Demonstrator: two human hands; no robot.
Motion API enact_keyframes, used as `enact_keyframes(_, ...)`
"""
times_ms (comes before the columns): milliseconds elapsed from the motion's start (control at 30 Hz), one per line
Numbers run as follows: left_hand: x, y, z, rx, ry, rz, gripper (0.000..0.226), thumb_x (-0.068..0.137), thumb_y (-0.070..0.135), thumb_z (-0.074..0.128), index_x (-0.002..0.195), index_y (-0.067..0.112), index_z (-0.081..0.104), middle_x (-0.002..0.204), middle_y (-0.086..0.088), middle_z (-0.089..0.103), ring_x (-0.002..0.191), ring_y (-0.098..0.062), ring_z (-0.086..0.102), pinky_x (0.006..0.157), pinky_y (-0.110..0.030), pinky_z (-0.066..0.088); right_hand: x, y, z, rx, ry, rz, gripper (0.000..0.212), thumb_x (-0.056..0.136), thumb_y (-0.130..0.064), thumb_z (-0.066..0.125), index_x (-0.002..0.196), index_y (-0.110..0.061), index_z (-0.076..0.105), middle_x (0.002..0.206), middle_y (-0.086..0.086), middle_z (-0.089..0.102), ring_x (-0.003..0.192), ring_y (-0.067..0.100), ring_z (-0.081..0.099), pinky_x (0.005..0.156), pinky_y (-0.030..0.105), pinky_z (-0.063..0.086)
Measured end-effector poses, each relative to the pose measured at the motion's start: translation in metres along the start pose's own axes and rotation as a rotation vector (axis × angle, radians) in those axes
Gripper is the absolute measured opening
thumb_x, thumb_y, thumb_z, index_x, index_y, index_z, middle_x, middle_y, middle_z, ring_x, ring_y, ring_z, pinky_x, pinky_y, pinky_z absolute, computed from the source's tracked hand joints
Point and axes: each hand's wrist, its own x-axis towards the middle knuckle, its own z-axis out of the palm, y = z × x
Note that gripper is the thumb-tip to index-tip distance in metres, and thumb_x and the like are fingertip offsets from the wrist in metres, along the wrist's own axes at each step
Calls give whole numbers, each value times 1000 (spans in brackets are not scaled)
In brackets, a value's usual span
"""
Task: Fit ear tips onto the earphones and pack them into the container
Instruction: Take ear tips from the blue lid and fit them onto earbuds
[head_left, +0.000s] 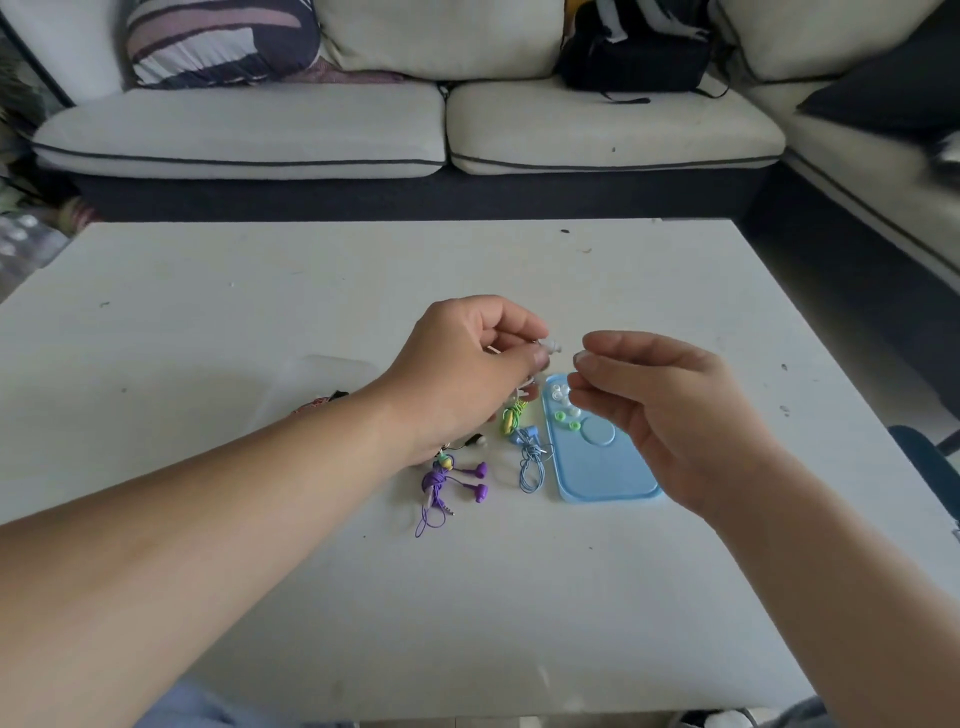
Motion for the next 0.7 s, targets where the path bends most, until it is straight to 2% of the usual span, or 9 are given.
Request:
enact_keyframes(200, -2, -2, 0, 13, -41, 29, 15, 93, 17, 76, 106, 23, 77, 90, -1, 78, 69, -8, 67, 54, -14, 47, -3, 5, 7, 110, -38, 59, 21, 84, 10, 71, 104, 6, 71, 87, 16, 74, 78, 26, 74, 76, 31, 63)
enact_keyframes(367, 1, -3, -4, 2, -36, 2, 10, 93, 16, 75, 100, 24, 76, 86, -4, 78, 73, -17, 74, 54, -29, 52, 5, 6, 11, 112, -130, 36, 26, 77, 5, 72, 104, 4, 70, 87, 15, 75, 76, 25, 74, 74, 32, 63)
enact_keyframes(533, 3, -2, -8, -13, -40, 23, 7, 94, 19, 75, 96, 25, 76, 86, -3, 77, 73, -19, 73, 55, -33, 51, 13, 8, 12, 123, -112, 69, 27, 84, 8, 71, 111, 12, 68, 90, 17, 71, 75, 24, 73, 71, 28, 61)
enact_keyframes(700, 2, -1, -9, -16, -31, 34, 6, 94, 18, 74, 97, 23, 76, 89, -7, 77, 73, -22, 68, 55, -35, 50, 14, 6, 13, 120, -108, 65, 12, 86, 5, 72, 98, 7, 71, 82, 14, 68, 75, 23, 71, 71, 28, 60)
